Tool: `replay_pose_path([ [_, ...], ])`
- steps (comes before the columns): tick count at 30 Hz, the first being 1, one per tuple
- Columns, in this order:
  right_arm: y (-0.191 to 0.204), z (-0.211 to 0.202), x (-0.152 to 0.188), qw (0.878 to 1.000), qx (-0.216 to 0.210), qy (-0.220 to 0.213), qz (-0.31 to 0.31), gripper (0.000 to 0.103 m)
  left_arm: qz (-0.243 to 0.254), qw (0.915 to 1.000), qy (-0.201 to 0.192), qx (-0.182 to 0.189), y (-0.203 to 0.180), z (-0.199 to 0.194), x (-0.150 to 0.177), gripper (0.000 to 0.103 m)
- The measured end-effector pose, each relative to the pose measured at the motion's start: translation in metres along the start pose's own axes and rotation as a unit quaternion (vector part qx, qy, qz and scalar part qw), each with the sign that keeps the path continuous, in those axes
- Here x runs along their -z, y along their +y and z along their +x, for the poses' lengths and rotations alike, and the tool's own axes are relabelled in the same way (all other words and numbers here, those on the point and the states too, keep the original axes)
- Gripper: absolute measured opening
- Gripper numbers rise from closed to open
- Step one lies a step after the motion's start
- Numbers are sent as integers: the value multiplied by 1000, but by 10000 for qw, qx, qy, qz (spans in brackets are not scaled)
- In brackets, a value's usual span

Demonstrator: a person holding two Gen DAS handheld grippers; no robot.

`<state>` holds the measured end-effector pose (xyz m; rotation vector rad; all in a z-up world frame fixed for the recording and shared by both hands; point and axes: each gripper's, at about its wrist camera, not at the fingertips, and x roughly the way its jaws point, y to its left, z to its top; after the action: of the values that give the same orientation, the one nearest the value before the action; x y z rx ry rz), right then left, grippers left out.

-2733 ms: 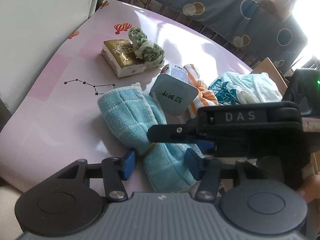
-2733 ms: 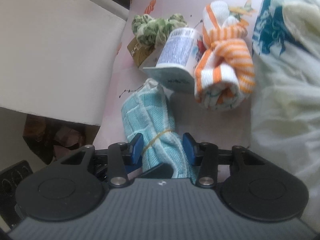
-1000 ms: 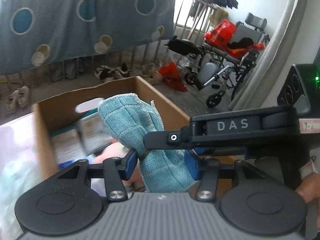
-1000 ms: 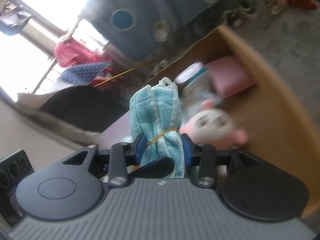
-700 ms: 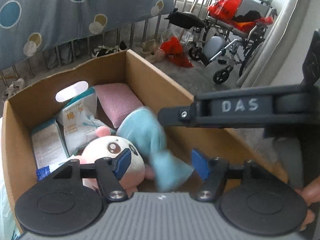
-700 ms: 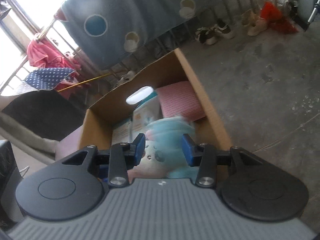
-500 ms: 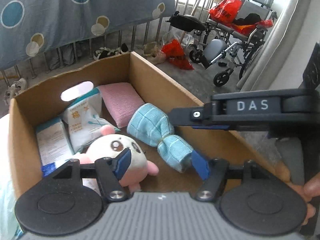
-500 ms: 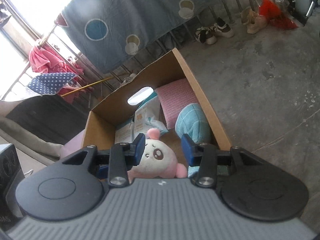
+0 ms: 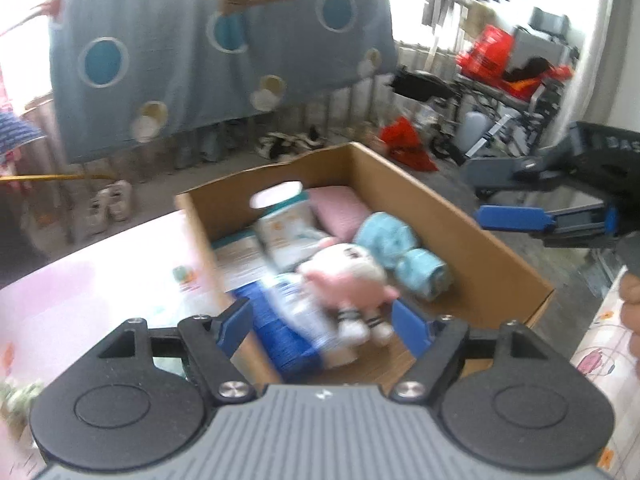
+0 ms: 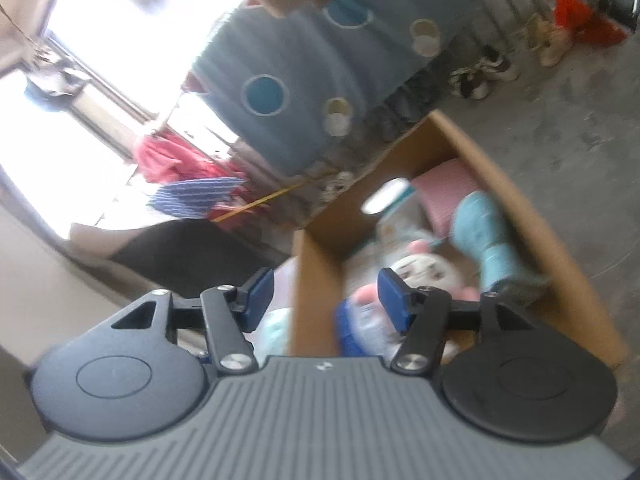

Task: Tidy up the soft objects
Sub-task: 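Move the right gripper back to the yogurt cup on the table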

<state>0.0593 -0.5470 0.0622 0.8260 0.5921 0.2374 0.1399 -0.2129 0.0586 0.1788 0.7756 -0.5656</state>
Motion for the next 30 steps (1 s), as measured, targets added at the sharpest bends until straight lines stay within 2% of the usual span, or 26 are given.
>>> replay_pose_path([
  [7,50,18,43,9975,-584,395,-93,68,-632,9956,-153,-680,66,-63,53,79],
  [16,121,91,102,9837,-964,1421,-535,69,-1448,9762,-208,-1603,148,-117,136,79],
  [24,186,152,154,9650,-1085,2142,-1055,69,-1855,9616,-167,-2015,194,-133,192,79],
  [30,212,191,186,9530,-836,2514,-1467,69,-1623,9641,-388,-2064,211,-131,218,81],
])
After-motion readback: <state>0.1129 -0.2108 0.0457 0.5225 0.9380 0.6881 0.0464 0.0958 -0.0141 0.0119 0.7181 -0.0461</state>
